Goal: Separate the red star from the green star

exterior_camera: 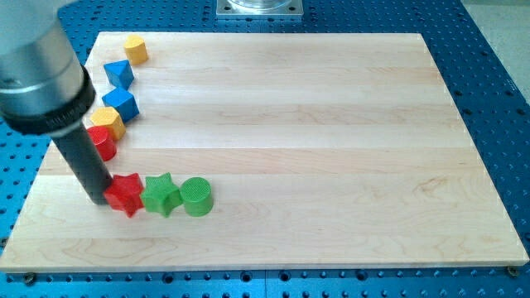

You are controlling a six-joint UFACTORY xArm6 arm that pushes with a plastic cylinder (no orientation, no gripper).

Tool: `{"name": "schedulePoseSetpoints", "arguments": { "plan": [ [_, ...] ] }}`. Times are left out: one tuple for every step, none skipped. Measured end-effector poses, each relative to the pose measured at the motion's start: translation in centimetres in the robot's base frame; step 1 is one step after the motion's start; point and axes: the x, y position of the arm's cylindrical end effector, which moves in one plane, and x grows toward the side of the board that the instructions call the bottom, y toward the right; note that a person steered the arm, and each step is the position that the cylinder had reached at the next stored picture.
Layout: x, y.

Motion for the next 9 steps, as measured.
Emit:
{"name": "schedulePoseSetpoints", "arguments": {
  "plan": [
    [-3.1,2.9],
    [-5.4,3.7],
    [-3.7,10.0],
    [-2.9,14.2],
    [1.8,16.0],
    [3.5,12.8],
    [3.5,8.3],
    [3.6,4.8],
    [3.0,4.4]
  ]
}}
